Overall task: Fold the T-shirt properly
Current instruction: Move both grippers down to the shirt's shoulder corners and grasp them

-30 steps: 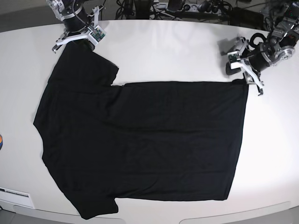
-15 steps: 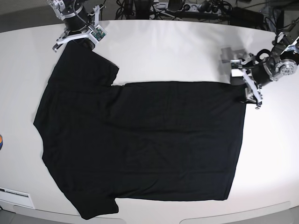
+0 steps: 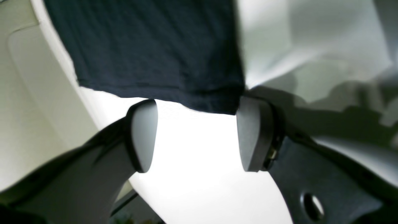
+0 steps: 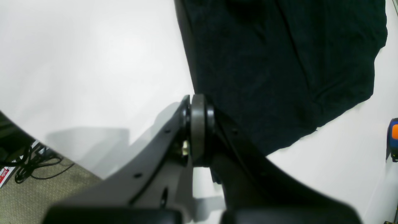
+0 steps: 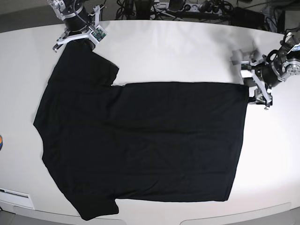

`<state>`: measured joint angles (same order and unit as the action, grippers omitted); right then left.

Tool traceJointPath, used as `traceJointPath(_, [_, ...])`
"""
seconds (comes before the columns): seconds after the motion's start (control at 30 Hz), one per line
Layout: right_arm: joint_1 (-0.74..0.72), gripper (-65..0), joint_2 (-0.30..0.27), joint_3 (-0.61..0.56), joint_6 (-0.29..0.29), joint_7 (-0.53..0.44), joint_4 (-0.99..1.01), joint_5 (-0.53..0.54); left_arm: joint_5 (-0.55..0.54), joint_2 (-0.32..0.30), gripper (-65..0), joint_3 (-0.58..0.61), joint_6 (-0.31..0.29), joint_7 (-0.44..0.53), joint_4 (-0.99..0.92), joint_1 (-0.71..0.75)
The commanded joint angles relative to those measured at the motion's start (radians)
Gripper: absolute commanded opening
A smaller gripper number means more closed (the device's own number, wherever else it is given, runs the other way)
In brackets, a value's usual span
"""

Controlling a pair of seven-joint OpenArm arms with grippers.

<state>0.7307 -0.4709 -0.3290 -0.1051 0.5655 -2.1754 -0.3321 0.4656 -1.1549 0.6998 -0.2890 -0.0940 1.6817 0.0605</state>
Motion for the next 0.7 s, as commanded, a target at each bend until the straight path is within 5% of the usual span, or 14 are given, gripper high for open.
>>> traceJointPath(0.0, [0.003,-65.0,-0.009,0.003,0.011,-0.012,-0.017,-0.008,-0.021,0.013,-22.2,0.027,-0.103,0.019,-0.018,0.027])
traceJointPath(0.17, [0.003,-65.0,-0.009,0.003,0.012,-0.011,-0.017,-0.008,-0.022,0.027,-25.0,0.027,-0.081,0.015,-0.018,0.027])
traceJointPath(0.23, [0.003,-65.0,-0.009,0.003,0.012,-0.011,-0.017,-0.008,-0.023,0.027,-39.8,0.027,-0.081,0.015,-0.018,0.027])
traceJointPath(0.3, [0.003,-54.5,-0.009,0.003,0.011,-0.012,-0.017,-0.008,-0.040,0.027,-63.4,0.027,-0.081,-0.004,-0.017,0.027])
traceJointPath(0.37, [0.003,-38.7,-0.009,0.003,0.011,-0.012,-0.017,-0.008,-0.063,0.027,-65.0,0.027,-0.081,-0.034,-0.017,0.027])
traceJointPath(0.43, [0.003,-30.1,-0.009,0.004,0.011,-0.012,-0.016,-0.008,-0.063,0.027,-65.0,0.027,-0.081,-0.049,-0.017,0.028])
traceJointPath(0.67, [-0.031,-30.0,-0.010,0.059,-0.010,-0.027,0.065,-0.006,-0.063,0.027,-65.0,0.027,-0.039,-0.053,-0.016,0.027])
